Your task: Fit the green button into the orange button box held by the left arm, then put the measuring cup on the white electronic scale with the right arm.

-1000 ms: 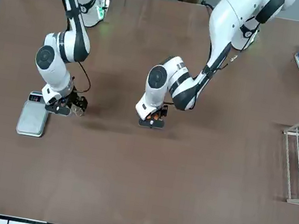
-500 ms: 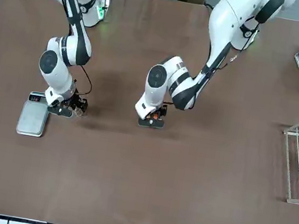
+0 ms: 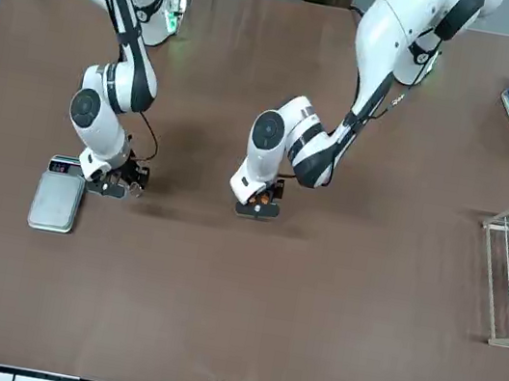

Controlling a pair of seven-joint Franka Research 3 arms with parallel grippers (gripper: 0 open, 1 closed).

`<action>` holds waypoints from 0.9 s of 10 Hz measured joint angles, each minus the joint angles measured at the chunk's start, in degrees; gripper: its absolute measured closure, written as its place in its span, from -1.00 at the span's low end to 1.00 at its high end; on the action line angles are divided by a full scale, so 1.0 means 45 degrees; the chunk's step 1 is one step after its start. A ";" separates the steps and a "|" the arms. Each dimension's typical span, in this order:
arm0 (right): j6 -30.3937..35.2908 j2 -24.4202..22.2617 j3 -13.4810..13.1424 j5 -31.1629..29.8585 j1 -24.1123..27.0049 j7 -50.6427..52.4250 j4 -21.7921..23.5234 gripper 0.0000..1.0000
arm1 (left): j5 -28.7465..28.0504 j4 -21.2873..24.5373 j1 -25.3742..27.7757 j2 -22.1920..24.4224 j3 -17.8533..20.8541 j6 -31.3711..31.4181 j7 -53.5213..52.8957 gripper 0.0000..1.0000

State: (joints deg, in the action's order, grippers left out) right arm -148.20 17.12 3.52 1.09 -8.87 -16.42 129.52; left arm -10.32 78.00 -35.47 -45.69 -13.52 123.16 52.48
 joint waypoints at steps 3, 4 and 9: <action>-0.0305 0.0138 -0.0032 0.0000 0.0017 -0.0011 0.0080 0.25 | 0.0000 -0.0014 0.0001 0.0000 0.0011 0.0006 0.0002 -0.73; -0.0386 0.0223 -0.0035 0.0000 0.0021 -0.0012 0.0081 0.27 | 0.0000 -0.0033 0.0003 0.0000 0.0012 0.0005 0.0008 -0.73; -0.0465 0.0321 -0.0067 0.0000 0.0046 -0.0021 0.0080 0.59 | 0.0000 -0.0062 -0.0001 0.0001 0.0011 0.0004 0.0030 -0.73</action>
State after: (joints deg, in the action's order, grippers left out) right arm -150.29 18.56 3.22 1.09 -8.66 -16.51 129.89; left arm -10.32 77.72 -35.48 -45.69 -13.48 123.18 52.61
